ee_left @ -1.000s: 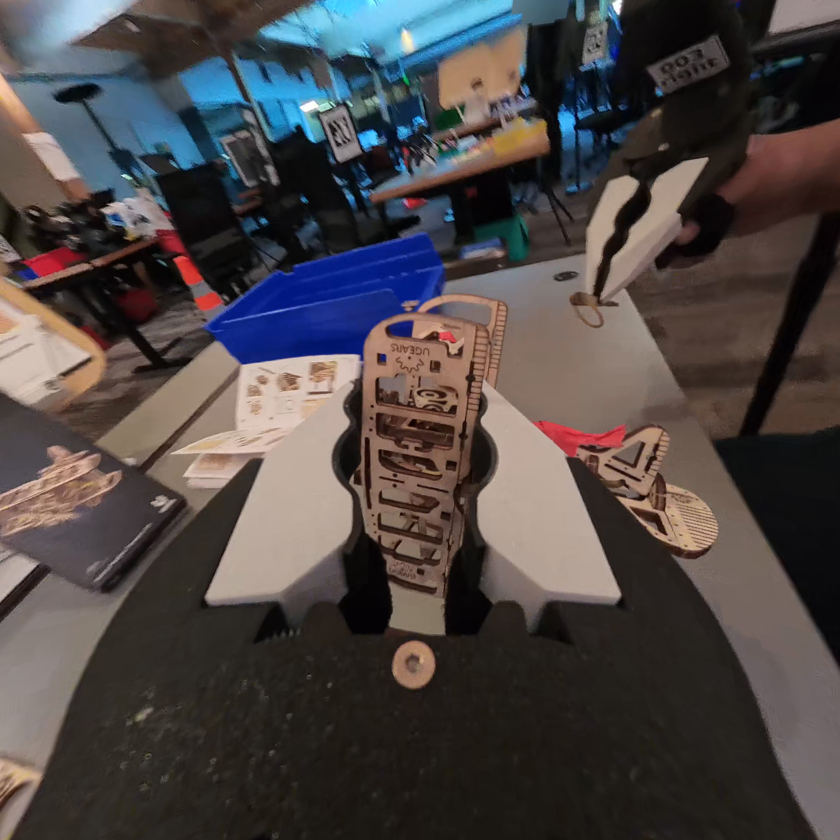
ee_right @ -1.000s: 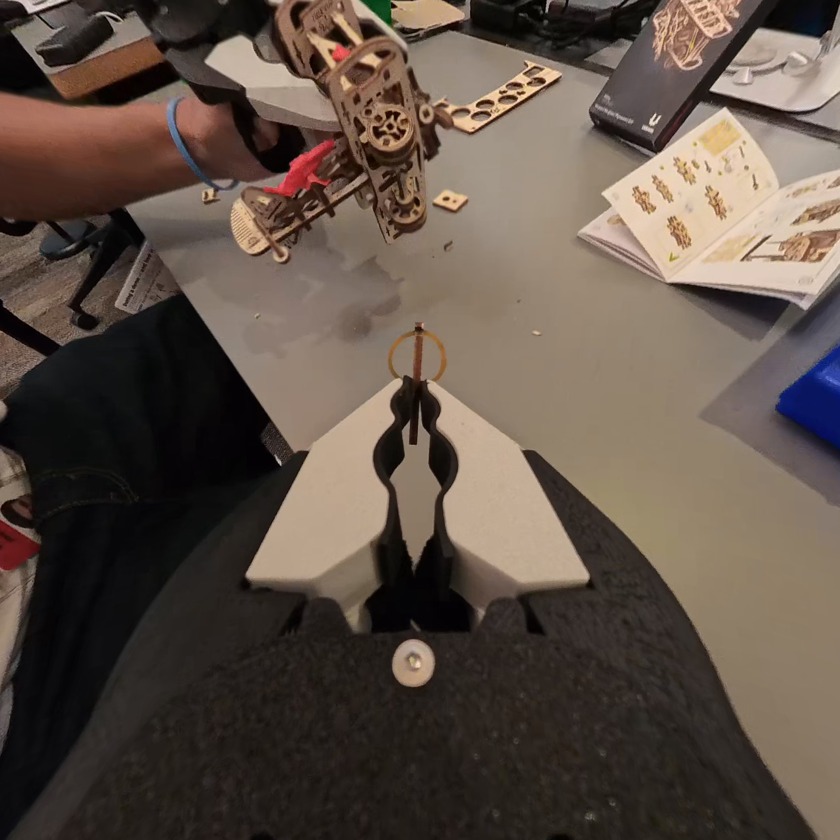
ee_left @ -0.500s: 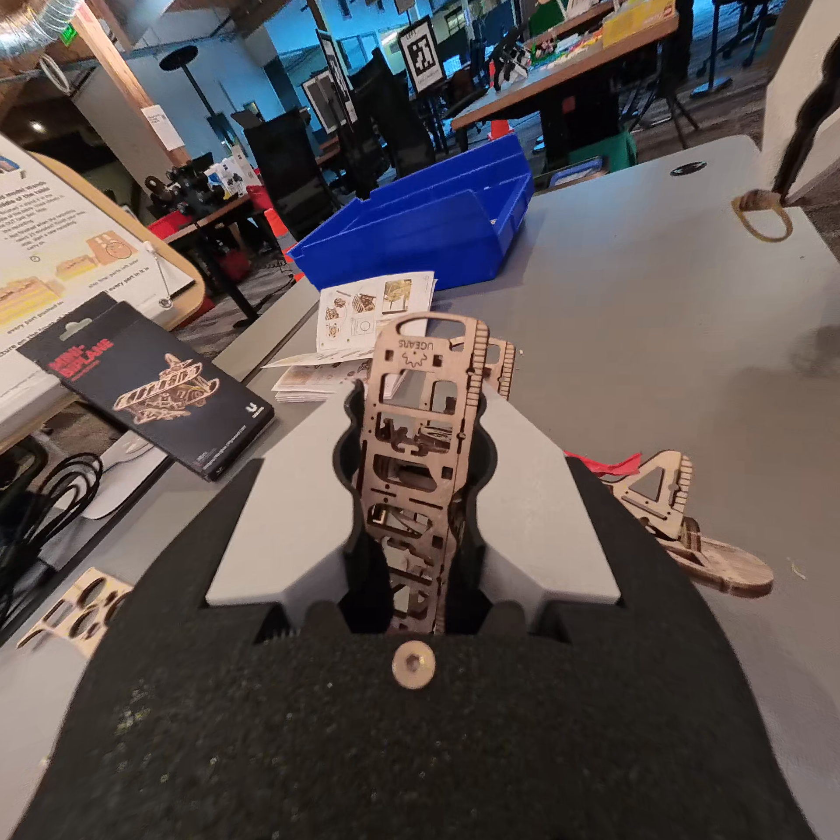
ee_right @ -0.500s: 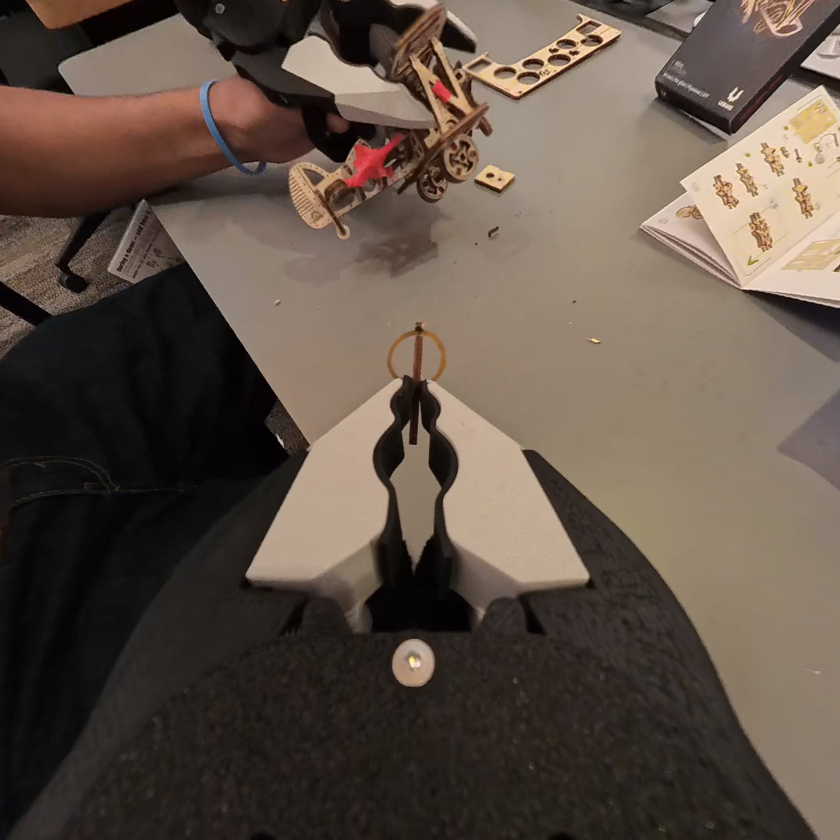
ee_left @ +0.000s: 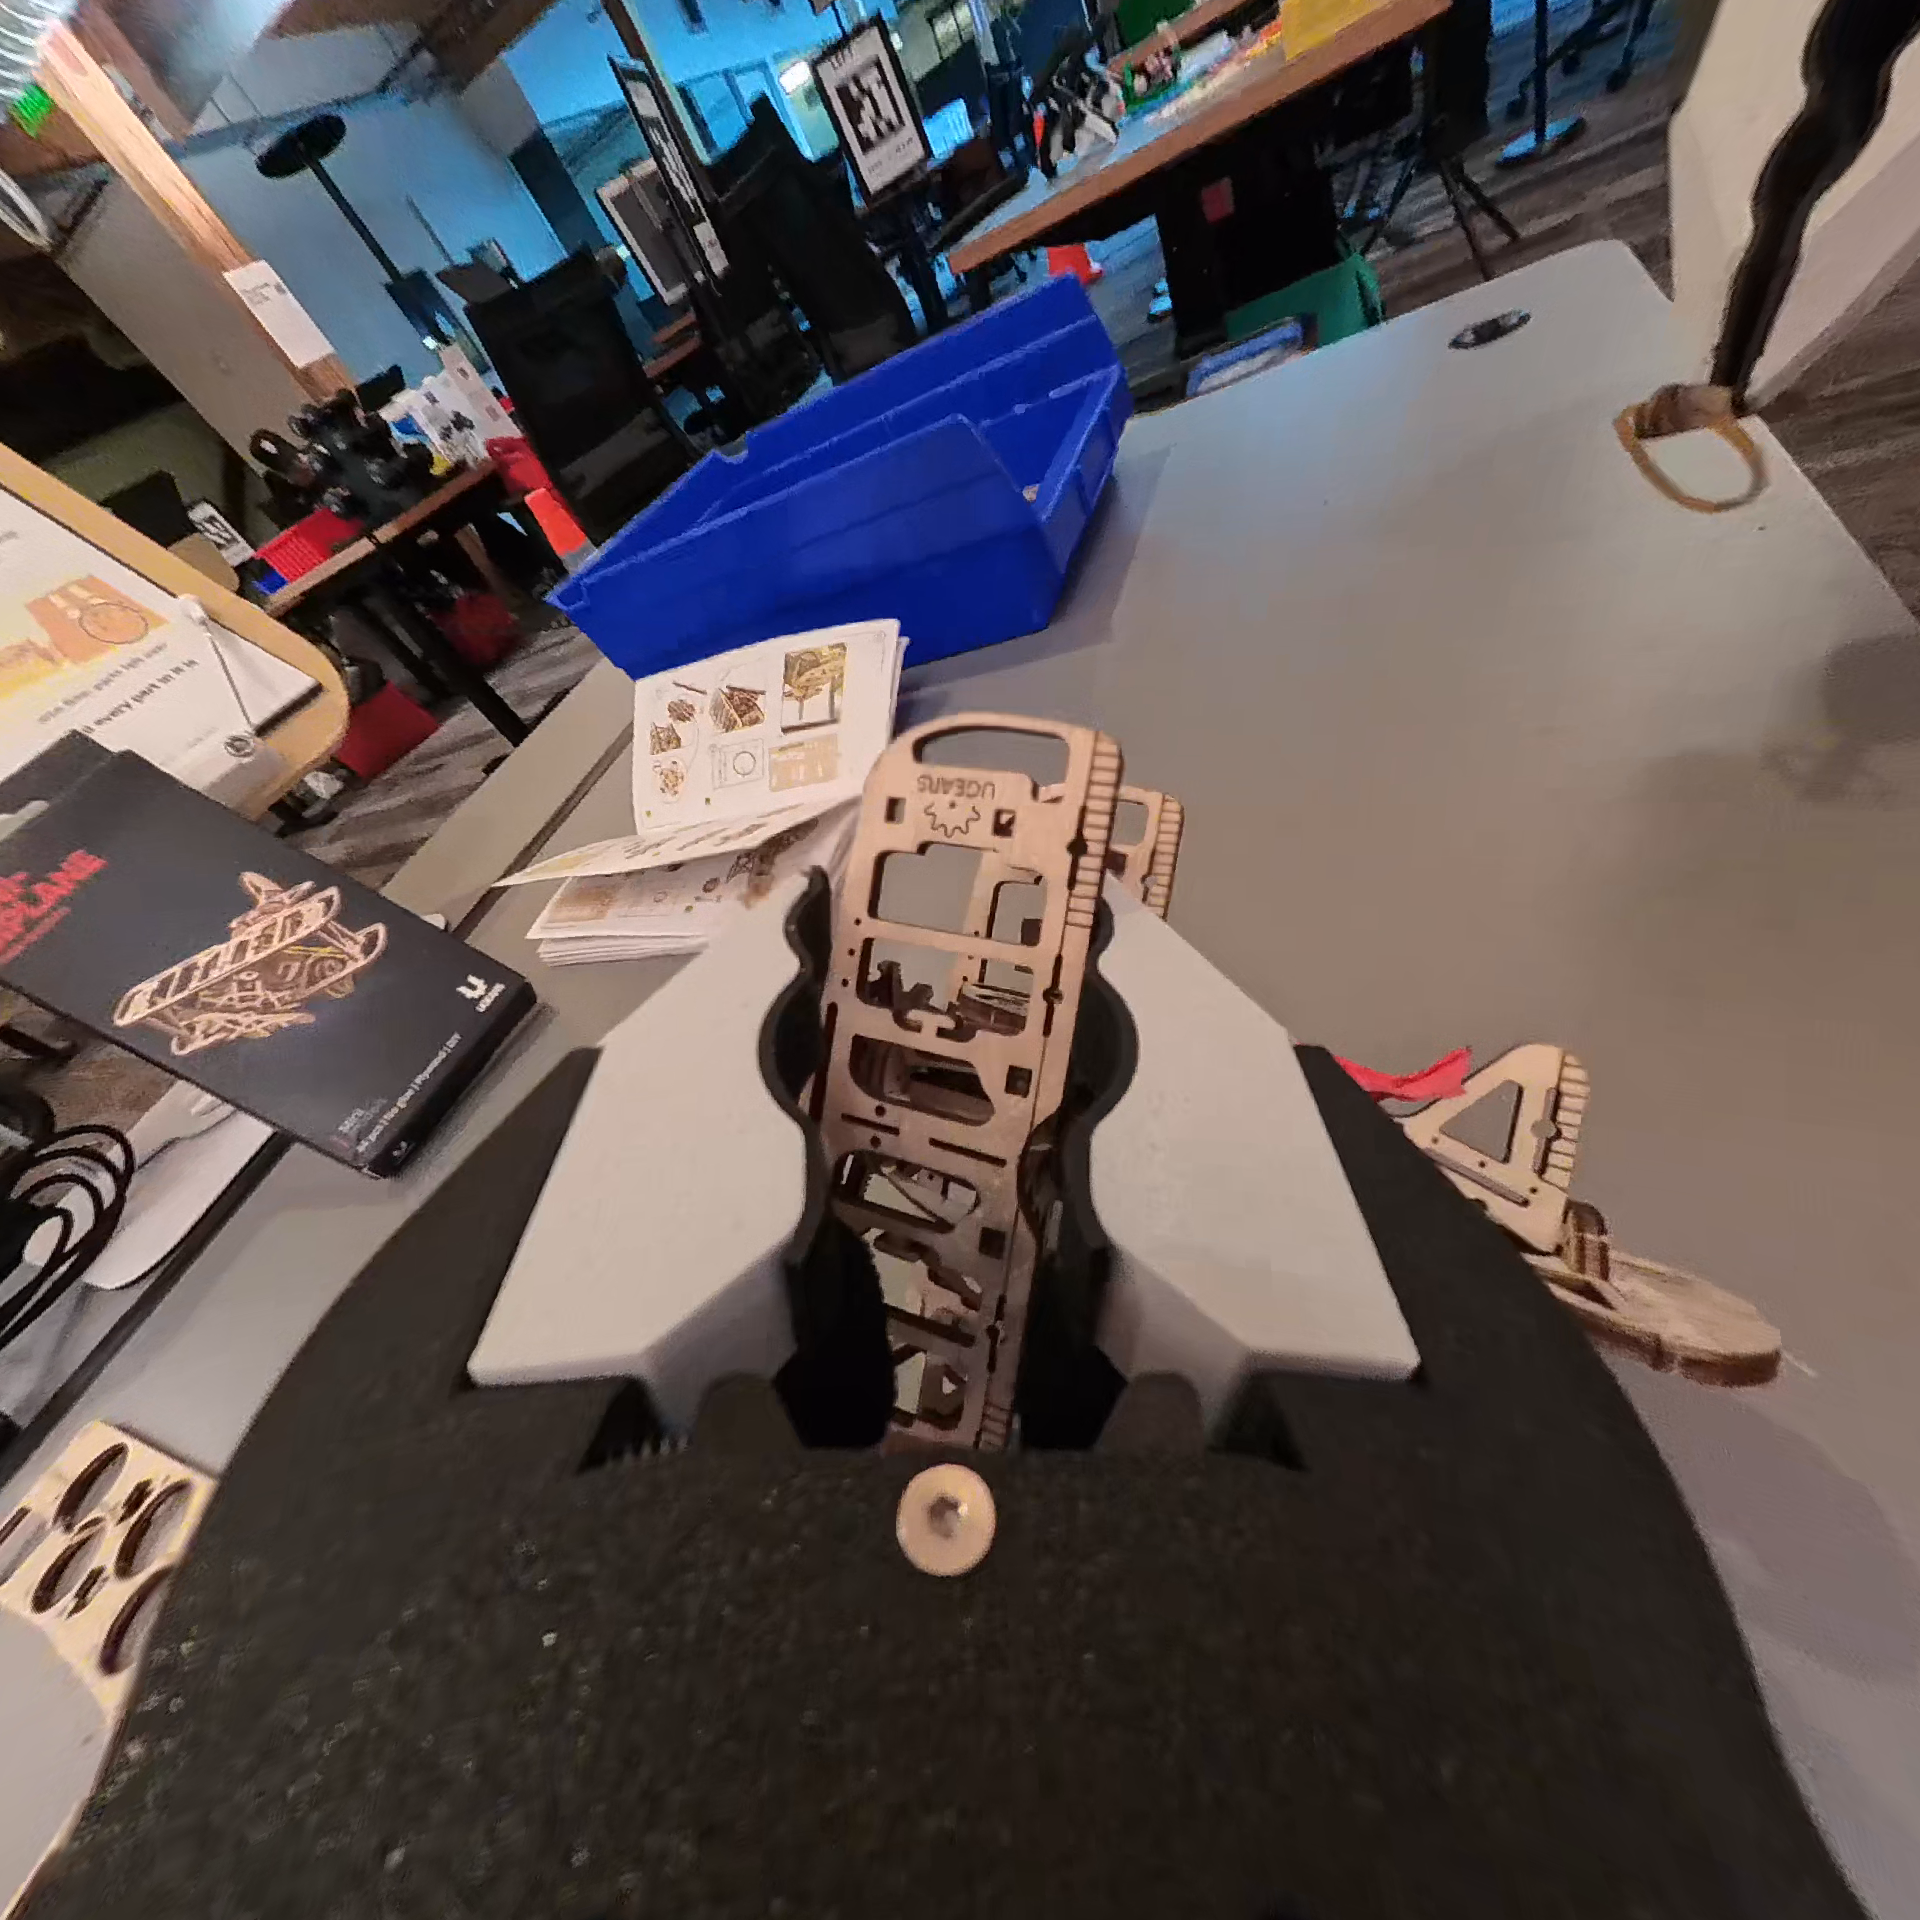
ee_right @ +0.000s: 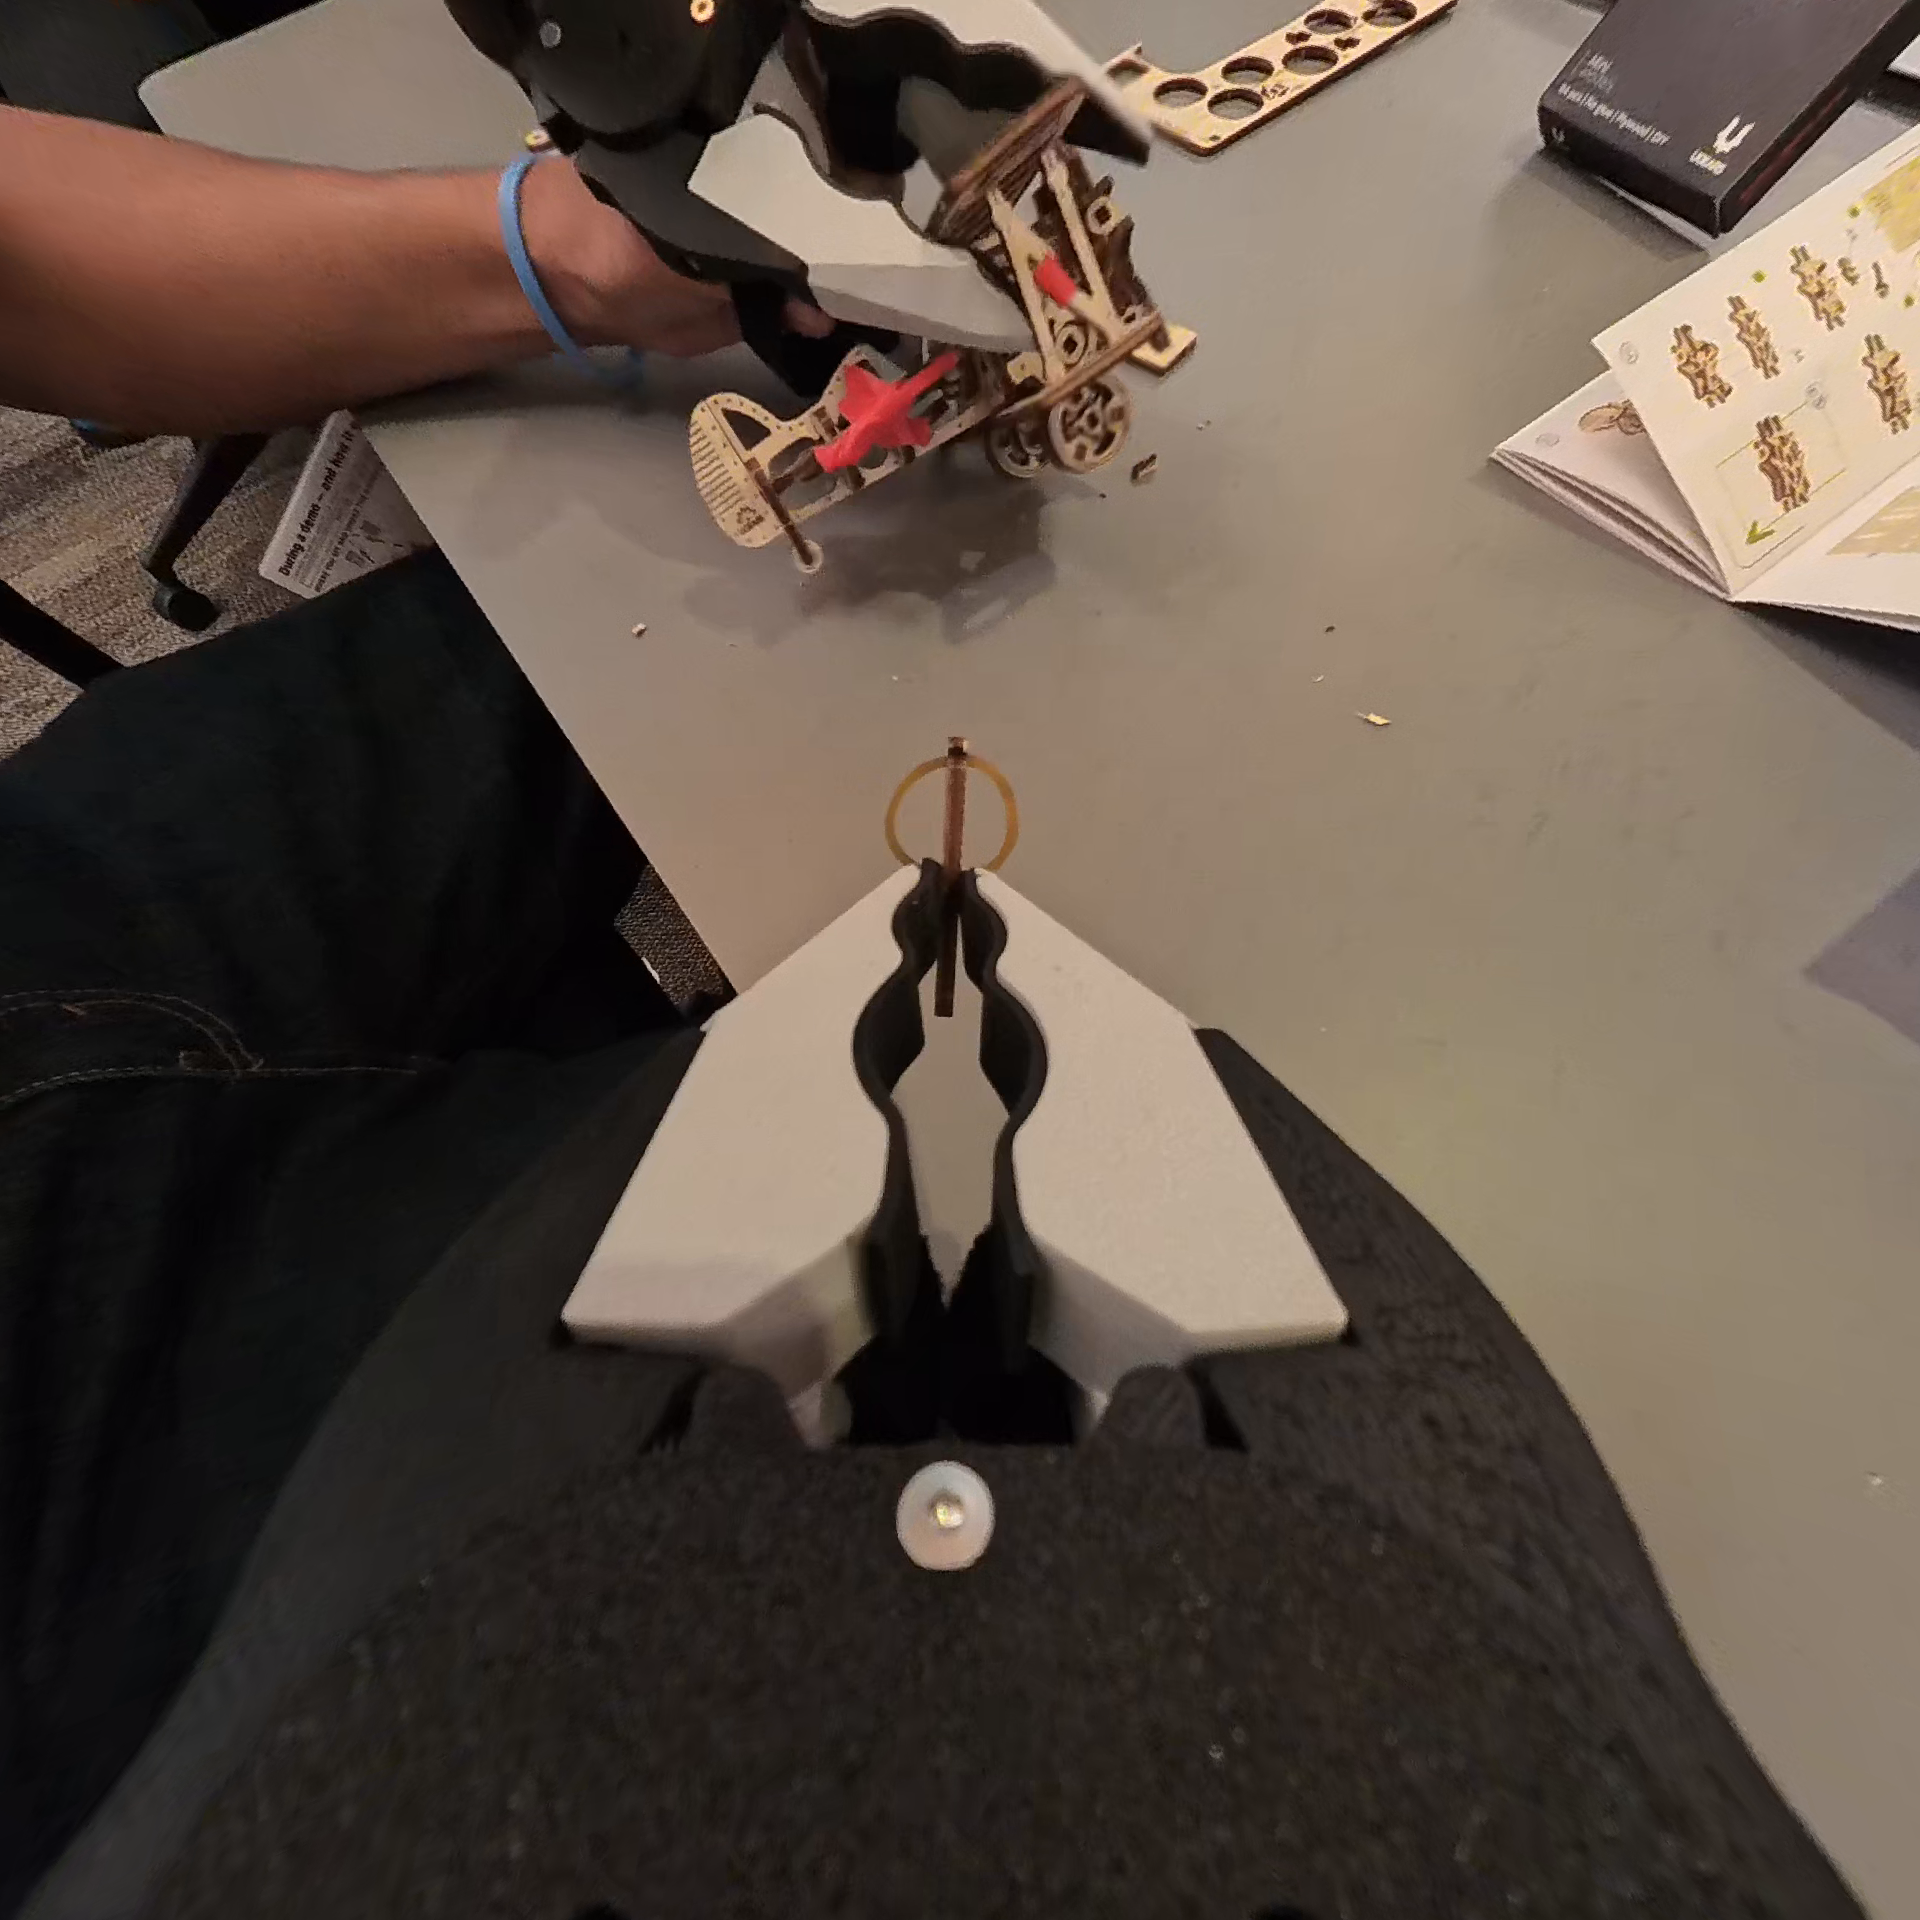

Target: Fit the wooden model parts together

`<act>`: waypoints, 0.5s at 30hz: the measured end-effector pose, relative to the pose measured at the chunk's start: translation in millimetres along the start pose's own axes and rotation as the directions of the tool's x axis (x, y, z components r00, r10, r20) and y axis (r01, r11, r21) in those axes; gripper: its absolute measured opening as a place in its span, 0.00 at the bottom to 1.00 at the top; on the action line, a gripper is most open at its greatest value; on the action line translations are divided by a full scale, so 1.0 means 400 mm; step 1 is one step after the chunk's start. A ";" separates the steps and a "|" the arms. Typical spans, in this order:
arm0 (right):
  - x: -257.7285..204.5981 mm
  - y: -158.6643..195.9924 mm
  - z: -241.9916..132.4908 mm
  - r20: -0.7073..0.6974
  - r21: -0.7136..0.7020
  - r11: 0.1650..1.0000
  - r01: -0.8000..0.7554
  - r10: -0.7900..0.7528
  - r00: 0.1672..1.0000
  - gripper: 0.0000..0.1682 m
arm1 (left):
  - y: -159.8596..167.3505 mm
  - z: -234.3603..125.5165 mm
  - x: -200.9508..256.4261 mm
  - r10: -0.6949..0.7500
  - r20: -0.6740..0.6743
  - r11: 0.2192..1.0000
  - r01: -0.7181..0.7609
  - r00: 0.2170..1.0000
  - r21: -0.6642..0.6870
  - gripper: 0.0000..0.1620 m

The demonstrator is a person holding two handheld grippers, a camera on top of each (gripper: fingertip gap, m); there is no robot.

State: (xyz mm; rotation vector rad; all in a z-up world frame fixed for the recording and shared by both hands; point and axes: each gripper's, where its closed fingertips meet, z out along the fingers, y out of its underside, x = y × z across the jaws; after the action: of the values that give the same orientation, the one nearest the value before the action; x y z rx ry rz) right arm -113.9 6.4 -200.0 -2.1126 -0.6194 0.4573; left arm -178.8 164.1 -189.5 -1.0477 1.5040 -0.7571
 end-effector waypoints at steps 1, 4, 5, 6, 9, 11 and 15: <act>0.001 -0.003 -0.001 0.001 0.003 1.000 0.000 0.000 1.000 0.01 | 0.004 -0.004 0.009 0.002 -0.026 1.000 -0.002 1.000 -0.021 0.27; 0.004 -0.005 -0.001 0.005 0.007 1.000 -0.003 0.003 1.000 0.01 | 0.018 -0.015 0.024 0.027 -0.087 0.994 -0.036 0.996 -0.105 0.28; 0.003 -0.004 0.000 0.008 0.006 1.000 -0.006 0.006 1.000 0.01 | 0.025 -0.018 0.036 0.033 -0.133 0.988 -0.052 0.991 -0.145 0.29; 0.003 -0.003 0.001 0.010 0.005 1.000 -0.007 0.007 1.000 0.01 | 0.032 -0.022 0.046 0.039 -0.179 0.980 -0.073 0.983 -0.188 0.31; 0.000 0.002 0.001 0.014 -0.001 1.000 -0.006 0.006 1.000 0.01 | 0.036 -0.036 0.061 0.120 -0.273 0.942 -0.196 0.955 -0.272 0.29; 0.001 0.002 -0.001 0.014 0.001 1.000 -0.005 0.005 1.000 0.01 | 0.038 -0.045 0.069 0.167 -0.332 0.910 -0.275 0.928 -0.310 0.28; 0.001 -0.003 -0.010 0.018 0.015 1.000 -0.014 0.013 1.000 0.01 | 0.012 -0.056 0.072 0.257 -0.406 0.856 -0.402 0.877 -0.326 0.27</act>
State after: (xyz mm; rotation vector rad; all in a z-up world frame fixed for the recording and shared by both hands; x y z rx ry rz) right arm -111.8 4.5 -196.9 -2.1014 -0.6102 0.4871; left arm -202.1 138.2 -201.2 -0.9328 2.1544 -0.3994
